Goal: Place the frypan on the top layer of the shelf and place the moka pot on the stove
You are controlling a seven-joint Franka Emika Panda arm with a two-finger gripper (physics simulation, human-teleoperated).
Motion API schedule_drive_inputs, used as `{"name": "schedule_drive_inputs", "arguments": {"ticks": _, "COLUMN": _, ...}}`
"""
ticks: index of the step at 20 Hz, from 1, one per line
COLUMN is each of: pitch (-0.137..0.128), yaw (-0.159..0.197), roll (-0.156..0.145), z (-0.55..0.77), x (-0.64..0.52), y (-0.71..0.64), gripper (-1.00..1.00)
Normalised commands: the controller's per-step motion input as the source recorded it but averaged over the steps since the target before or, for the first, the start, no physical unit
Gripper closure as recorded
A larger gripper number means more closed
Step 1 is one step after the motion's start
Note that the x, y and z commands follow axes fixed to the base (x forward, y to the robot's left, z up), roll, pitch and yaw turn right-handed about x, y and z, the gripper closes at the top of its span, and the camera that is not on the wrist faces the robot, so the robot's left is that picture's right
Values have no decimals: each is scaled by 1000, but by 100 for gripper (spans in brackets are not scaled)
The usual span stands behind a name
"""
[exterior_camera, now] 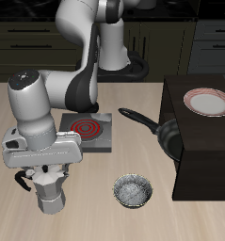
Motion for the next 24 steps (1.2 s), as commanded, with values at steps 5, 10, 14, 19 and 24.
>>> {"name": "schedule_drive_inputs", "arguments": {"ticks": 5, "pitch": 17, "yaw": 19, "roll": 24, "z": -142, "x": 2, "y": -19, "gripper": -100}}
{"name": "schedule_drive_inputs", "arguments": {"ticks": 10, "pitch": -4, "yaw": 9, "roll": -9, "z": -9, "x": -71, "y": -112, "gripper": 100}}
{"name": "schedule_drive_inputs", "arguments": {"ticks": 14, "pitch": -26, "yaw": 10, "roll": -5, "z": 120, "x": -46, "y": -98, "gripper": 100}}
{"name": "schedule_drive_inputs", "arguments": {"ticks": 19, "pitch": -48, "yaw": -1, "roll": -11, "z": 235, "x": -135, "y": -119, "gripper": 100}}
{"name": "schedule_drive_inputs", "arguments": {"ticks": 24, "pitch": -53, "yaw": -8, "roll": -3, "z": 243, "x": -219, "y": -39, "gripper": 100}}
